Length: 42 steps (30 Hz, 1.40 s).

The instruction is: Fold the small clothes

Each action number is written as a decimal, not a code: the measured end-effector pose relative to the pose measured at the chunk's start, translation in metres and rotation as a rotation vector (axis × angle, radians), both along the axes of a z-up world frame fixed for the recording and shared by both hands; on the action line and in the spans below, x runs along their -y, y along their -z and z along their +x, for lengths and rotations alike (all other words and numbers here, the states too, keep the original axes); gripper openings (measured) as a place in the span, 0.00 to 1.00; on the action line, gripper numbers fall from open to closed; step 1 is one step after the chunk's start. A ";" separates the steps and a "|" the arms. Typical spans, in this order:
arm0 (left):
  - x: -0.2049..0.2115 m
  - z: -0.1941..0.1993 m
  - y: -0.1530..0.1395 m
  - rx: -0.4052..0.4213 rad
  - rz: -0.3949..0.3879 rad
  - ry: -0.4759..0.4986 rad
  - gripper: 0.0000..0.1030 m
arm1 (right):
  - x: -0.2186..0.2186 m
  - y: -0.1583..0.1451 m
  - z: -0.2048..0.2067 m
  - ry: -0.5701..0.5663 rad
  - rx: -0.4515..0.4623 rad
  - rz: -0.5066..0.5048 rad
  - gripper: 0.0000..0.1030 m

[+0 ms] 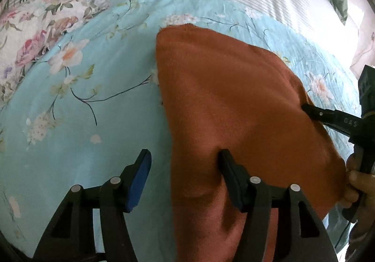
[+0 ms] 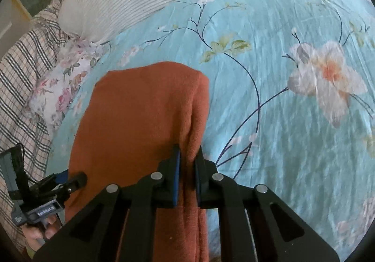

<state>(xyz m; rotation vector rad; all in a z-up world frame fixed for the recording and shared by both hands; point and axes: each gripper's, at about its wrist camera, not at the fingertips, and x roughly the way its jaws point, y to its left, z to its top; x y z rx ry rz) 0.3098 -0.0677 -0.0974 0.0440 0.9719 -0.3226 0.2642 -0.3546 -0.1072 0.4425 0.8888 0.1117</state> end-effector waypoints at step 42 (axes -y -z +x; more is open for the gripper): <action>-0.013 0.000 -0.014 0.014 0.006 -0.008 0.52 | -0.028 -0.053 -0.068 -0.019 0.056 0.050 0.26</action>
